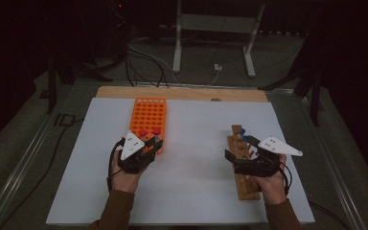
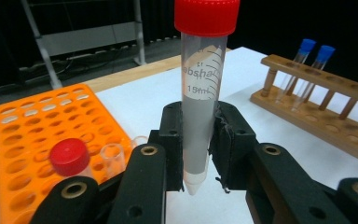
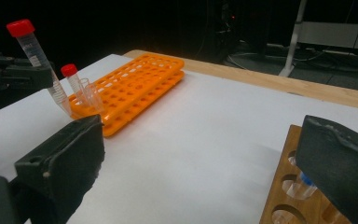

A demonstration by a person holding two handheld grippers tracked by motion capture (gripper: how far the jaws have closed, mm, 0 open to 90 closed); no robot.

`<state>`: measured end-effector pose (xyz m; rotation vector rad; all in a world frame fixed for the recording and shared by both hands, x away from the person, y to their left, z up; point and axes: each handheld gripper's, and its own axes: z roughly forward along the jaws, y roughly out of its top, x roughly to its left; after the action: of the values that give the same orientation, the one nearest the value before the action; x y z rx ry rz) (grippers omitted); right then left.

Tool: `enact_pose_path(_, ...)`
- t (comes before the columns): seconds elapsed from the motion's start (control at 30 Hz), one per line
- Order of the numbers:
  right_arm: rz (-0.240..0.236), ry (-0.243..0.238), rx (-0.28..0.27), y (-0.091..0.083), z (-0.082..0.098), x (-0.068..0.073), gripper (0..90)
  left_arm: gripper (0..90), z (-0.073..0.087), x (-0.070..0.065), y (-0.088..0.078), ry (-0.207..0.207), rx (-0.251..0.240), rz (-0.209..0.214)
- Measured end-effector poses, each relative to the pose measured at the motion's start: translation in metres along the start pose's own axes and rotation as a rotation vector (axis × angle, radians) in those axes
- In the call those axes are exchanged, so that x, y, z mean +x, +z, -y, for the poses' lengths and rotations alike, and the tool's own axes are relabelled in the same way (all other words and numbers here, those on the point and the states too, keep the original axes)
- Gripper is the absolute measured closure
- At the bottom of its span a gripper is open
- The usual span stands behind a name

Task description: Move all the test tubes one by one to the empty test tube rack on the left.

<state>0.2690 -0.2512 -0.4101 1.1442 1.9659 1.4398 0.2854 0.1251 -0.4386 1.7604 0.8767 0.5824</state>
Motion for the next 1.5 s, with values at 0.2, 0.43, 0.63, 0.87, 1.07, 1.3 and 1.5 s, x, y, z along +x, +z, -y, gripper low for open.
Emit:
enact_pose_path(0.2,0.005,0.001,0.0,-0.001,0.0,-0.002,1.7,75.3,0.002,0.008,-0.004,-0.01,0.003,-0.015)
enact_pose_path(0.43,0.008,0.003,-0.002,-0.002,0.0,-0.003,1.7,75.3,0.003,0.016,-0.008,-0.019,0.003,-0.04)
enact_pose_path(0.63,0.009,0.004,-0.004,-0.003,-0.001,-0.004,1.7,75.3,0.004,0.022,-0.011,-0.029,0.0,-0.063)
enact_pose_path(0.87,0.009,0.004,-0.006,-0.003,0.0,-0.004,1.7,75.3,0.008,0.03,-0.013,-0.043,0.001,-0.091)
enact_pose_path(1.07,0.009,0.004,-0.006,-0.003,-0.001,-0.004,1.7,75.3,0.01,0.034,-0.013,-0.042,0.012,-0.116)
enact_pose_path(1.3,0.009,0.004,-0.005,-0.003,0.0,-0.004,1.7,75.3,0.013,0.039,-0.014,-0.045,0.022,-0.144)
enact_pose_path(1.5,0.009,0.003,-0.005,-0.003,0.0,-0.004,1.7,75.2,0.016,0.043,-0.013,-0.046,0.025,-0.167)
